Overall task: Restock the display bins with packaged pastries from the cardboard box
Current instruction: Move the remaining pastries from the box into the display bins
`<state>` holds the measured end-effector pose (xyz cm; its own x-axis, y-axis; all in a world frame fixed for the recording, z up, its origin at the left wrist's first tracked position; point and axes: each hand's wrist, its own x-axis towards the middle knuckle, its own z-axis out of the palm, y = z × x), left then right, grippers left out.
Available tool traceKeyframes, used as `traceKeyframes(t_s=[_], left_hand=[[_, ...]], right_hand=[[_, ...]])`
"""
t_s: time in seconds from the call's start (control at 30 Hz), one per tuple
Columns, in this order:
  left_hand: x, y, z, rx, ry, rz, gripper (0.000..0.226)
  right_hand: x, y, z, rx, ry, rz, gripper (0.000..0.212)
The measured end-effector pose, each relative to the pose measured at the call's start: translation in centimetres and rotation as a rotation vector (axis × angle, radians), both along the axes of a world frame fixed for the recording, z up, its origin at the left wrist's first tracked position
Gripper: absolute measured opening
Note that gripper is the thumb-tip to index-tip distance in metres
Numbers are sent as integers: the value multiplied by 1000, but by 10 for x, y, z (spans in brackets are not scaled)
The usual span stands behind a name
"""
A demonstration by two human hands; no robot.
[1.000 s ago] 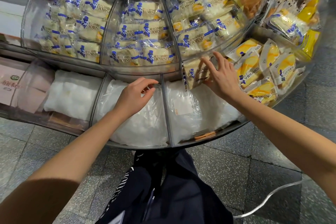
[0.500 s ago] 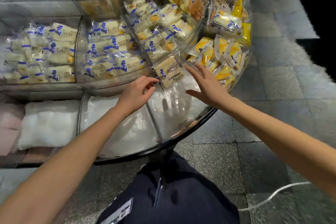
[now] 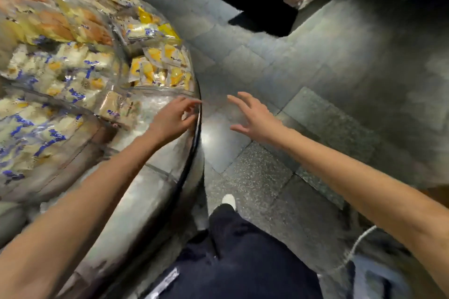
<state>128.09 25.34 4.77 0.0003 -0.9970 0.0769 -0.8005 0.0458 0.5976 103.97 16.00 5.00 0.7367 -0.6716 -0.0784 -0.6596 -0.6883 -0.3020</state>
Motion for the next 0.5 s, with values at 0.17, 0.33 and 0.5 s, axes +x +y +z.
traceKeyframes(t_s=[0.17,0.33,0.5], left_hand=[[-101,-30,0,-28,-44,-326,32],[-228,-46,3,-5,-54,-635,37],[-362,-43,5,-2,-84,-884,38]], right_hand=[[-119,46,8,45,-10,-355,79],[-246,107,12,79,-75,-749,78],[-362,178,6,90,-106,-1051,77]])
